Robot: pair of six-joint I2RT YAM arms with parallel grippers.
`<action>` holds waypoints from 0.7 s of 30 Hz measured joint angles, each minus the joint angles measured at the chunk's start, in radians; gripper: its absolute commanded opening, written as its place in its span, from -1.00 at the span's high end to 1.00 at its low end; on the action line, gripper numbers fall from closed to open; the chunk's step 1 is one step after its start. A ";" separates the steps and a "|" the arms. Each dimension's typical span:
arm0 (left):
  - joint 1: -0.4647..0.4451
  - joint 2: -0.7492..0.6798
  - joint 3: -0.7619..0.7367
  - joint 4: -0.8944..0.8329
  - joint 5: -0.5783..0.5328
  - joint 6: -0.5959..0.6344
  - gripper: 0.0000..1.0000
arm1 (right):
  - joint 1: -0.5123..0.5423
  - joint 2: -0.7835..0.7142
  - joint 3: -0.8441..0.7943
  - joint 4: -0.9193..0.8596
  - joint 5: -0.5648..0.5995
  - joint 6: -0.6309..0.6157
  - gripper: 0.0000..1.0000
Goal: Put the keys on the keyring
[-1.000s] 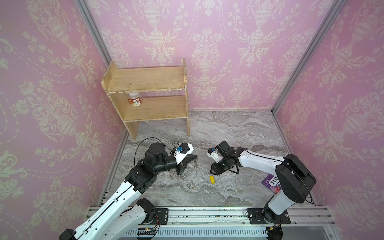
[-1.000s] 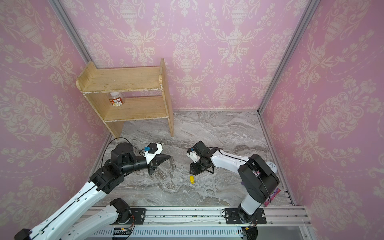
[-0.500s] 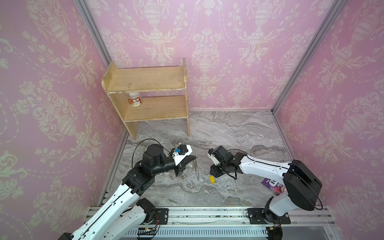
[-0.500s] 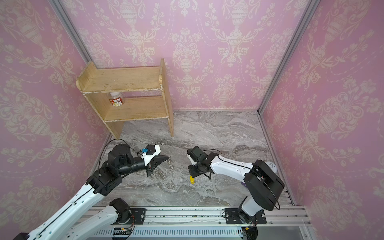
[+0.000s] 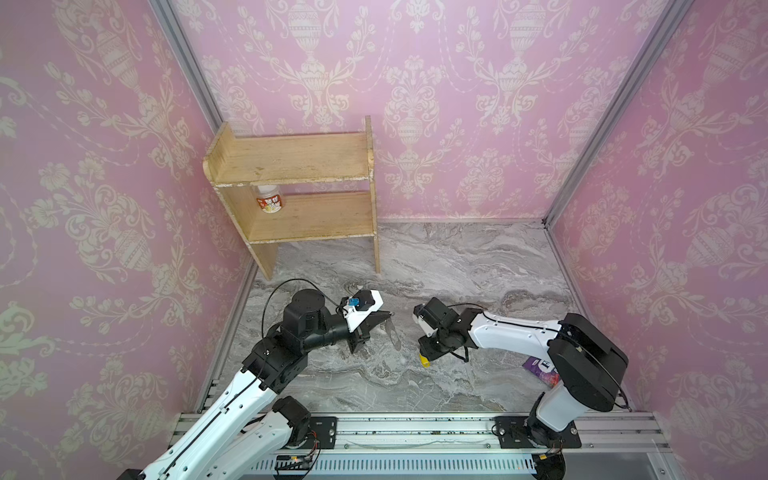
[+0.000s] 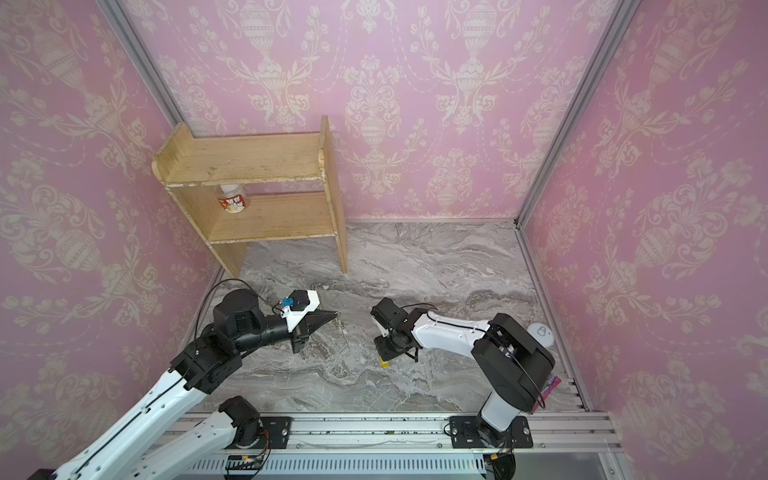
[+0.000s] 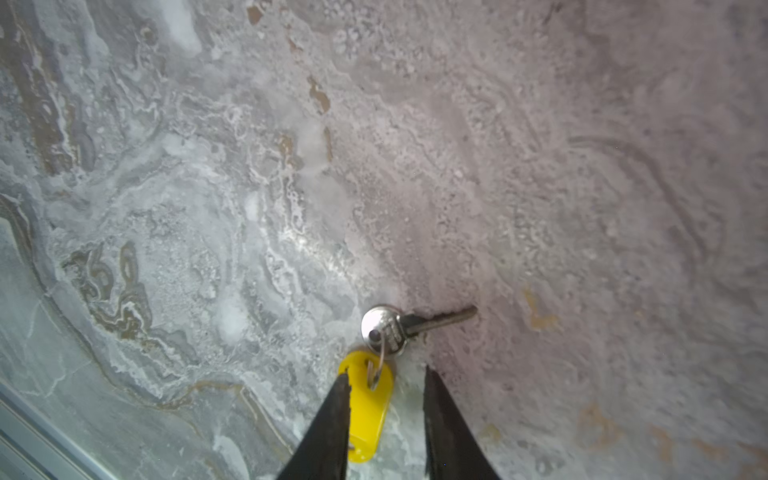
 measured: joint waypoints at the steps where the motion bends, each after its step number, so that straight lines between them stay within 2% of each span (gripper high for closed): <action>1: 0.000 -0.001 0.000 0.000 0.000 0.000 1.00 | 0.000 0.000 0.000 0.006 0.000 0.000 0.38; 21: 0.006 -0.001 0.000 -0.003 -0.003 0.001 1.00 | 0.006 0.028 0.019 0.043 0.000 -0.003 0.65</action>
